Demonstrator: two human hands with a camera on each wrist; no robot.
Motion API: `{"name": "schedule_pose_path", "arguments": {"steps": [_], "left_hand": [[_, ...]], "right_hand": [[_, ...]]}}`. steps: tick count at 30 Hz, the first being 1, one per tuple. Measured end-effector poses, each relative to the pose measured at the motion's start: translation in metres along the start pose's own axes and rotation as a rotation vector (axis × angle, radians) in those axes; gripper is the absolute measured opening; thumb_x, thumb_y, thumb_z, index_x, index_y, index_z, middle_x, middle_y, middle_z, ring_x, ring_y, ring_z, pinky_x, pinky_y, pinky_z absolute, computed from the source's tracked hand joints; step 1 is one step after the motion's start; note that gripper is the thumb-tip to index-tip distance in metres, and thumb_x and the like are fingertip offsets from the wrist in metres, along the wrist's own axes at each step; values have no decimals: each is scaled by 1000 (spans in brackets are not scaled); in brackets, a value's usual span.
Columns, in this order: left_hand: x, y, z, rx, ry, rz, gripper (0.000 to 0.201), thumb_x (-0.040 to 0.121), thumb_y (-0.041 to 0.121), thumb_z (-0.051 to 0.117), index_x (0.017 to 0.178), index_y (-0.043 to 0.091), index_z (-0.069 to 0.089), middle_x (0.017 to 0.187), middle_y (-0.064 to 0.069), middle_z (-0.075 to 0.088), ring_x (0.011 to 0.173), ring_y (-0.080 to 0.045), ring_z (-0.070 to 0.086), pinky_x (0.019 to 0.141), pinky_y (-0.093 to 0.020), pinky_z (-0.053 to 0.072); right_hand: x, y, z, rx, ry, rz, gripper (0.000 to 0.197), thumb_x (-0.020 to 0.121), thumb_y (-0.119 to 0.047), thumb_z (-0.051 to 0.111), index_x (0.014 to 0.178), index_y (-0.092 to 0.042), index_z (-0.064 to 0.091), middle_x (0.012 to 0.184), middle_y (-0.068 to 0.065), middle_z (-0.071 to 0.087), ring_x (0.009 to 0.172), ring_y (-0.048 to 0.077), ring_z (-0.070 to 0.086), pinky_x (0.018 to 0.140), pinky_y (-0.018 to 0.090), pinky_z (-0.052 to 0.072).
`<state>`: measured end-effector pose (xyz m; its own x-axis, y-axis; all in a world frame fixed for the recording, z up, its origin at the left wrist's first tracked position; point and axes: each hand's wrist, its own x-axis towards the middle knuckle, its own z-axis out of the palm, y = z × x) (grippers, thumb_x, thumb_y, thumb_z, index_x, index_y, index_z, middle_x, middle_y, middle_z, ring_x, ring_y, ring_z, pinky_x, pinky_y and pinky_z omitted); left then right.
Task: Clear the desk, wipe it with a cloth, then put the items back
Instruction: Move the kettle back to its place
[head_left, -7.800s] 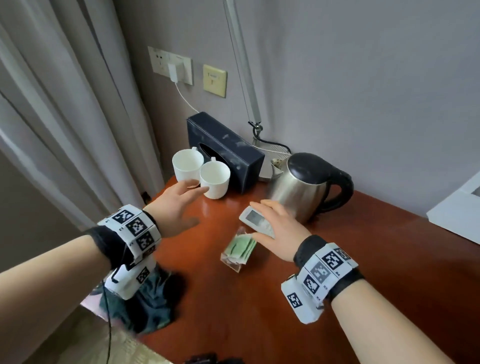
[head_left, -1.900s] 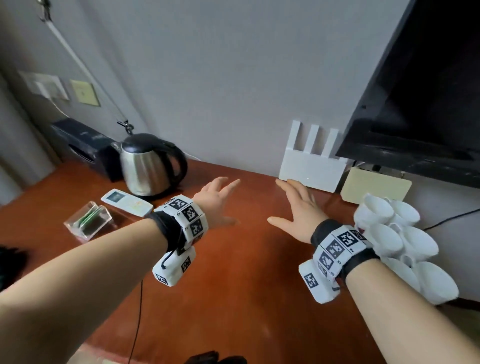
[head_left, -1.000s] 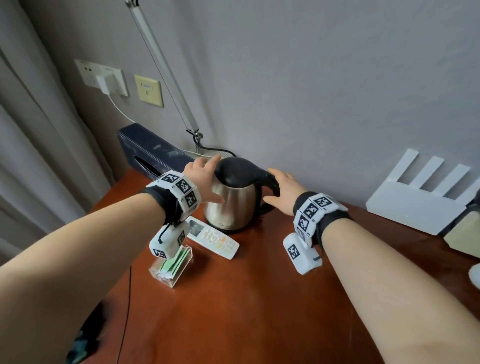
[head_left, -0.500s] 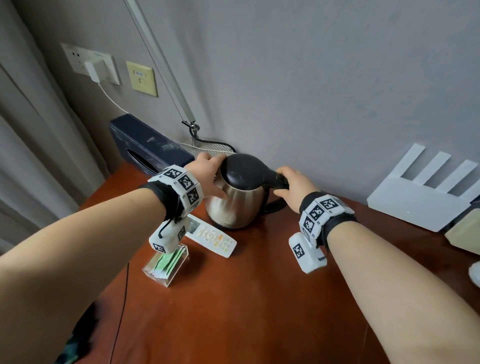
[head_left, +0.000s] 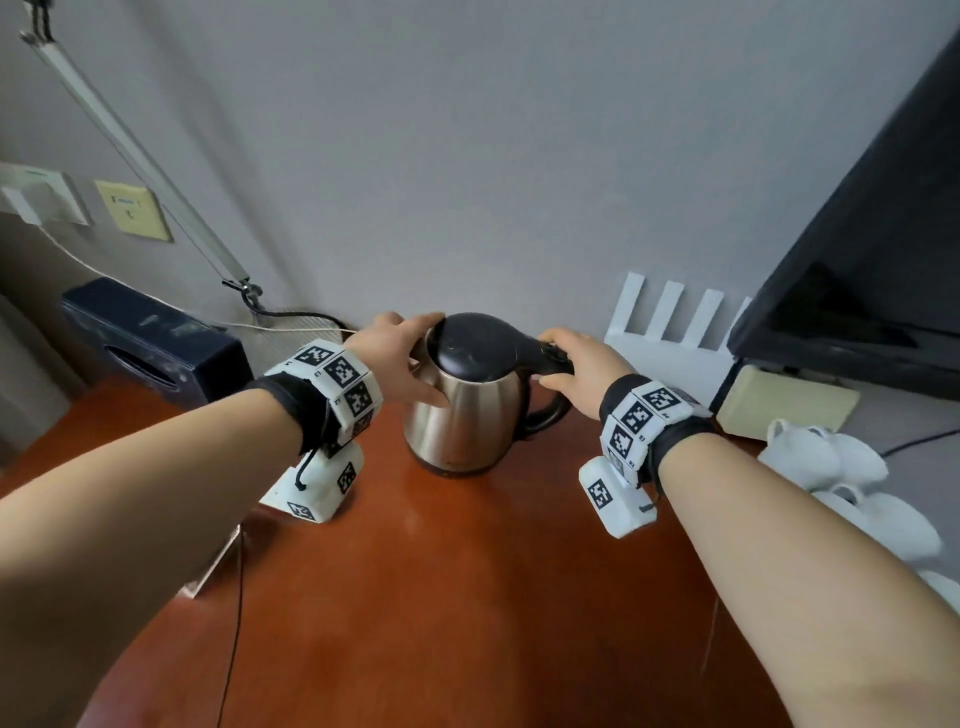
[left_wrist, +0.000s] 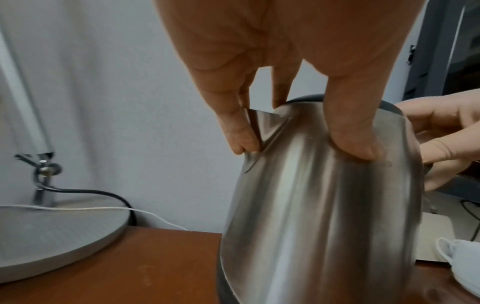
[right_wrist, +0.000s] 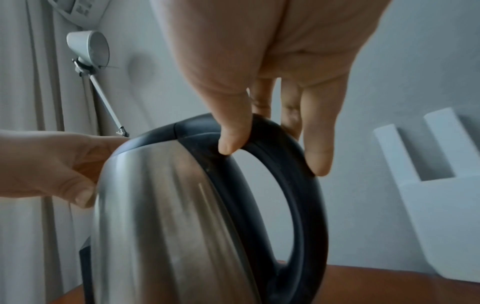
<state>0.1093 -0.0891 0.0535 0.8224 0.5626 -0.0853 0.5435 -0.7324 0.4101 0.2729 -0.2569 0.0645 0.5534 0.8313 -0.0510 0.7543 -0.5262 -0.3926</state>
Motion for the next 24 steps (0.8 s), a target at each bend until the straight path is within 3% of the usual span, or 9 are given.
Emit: {"name": "schedule_pose_path", "arguments": {"steps": [3, 15, 24], "left_hand": [[6, 41, 11, -25, -27, 53, 105, 63, 43, 82, 147, 37, 20, 129, -8, 41, 109, -23, 57, 100, -34, 45], [67, 191, 96, -6, -109, 150, 105, 65, 44, 81, 148, 38, 16, 129, -6, 37, 110, -23, 53, 98, -28, 40], [122, 251, 148, 67, -173, 75, 111, 66, 50, 78, 150, 29, 8, 133, -7, 36, 116, -27, 50, 100, -38, 44]], "right_hand": [[-18, 36, -22, 17, 20, 11, 38, 89, -20, 60, 125, -21, 49, 123, 5, 56, 108, 24, 55, 95, 34, 44], [-55, 199, -66, 32, 47, 164, 45, 90, -14, 57, 132, -22, 43, 133, 7, 49, 115, 24, 52, 98, 31, 39], [-30, 280, -77, 32, 8, 225, 46, 91, -8, 55, 134, -18, 41, 139, 9, 42, 121, 27, 48, 102, 33, 37]]}}
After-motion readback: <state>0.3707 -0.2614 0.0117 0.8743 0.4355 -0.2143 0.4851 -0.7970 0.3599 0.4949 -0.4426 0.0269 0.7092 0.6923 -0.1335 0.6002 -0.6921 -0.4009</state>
